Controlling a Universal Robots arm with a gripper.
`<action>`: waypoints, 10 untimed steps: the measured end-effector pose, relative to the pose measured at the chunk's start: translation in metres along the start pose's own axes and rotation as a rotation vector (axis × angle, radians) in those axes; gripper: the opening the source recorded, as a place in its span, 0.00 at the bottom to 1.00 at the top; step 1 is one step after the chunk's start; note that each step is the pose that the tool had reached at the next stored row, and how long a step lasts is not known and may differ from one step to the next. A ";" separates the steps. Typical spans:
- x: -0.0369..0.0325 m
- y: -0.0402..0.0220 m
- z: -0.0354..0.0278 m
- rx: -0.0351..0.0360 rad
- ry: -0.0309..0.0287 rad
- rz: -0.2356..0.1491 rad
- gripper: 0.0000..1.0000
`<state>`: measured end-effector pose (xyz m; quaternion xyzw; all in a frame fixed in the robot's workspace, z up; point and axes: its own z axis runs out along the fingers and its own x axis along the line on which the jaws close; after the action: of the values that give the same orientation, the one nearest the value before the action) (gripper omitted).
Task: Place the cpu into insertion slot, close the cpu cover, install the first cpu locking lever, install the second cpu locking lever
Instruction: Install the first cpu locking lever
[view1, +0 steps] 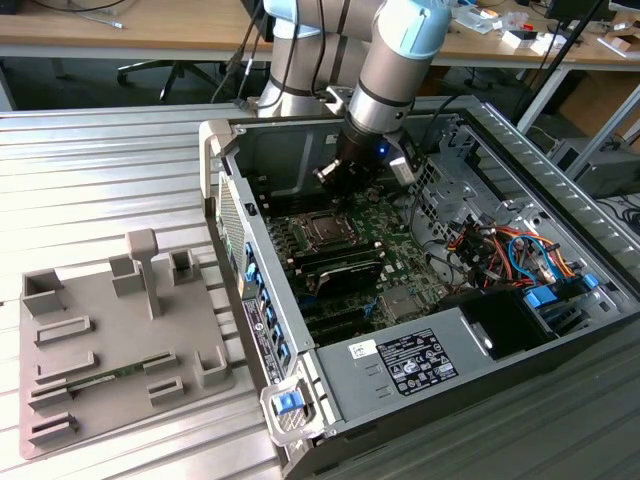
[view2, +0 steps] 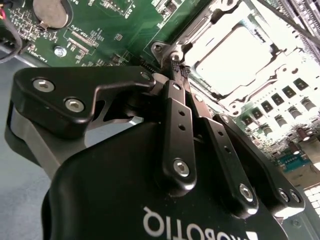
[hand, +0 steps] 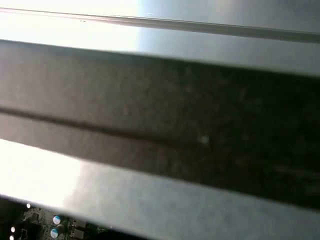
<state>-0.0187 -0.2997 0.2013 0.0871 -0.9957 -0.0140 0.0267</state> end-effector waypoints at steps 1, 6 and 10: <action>-0.0001 0.0020 0.0003 -0.0007 -0.0010 0.000 0.11; 0.0038 0.0073 -0.0049 -0.0014 -0.0125 0.000 0.11; 0.0045 0.0075 -0.0134 -0.0028 -0.0164 0.000 0.11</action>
<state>-0.0238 -0.2934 0.2152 0.0871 -0.9959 -0.0161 0.0186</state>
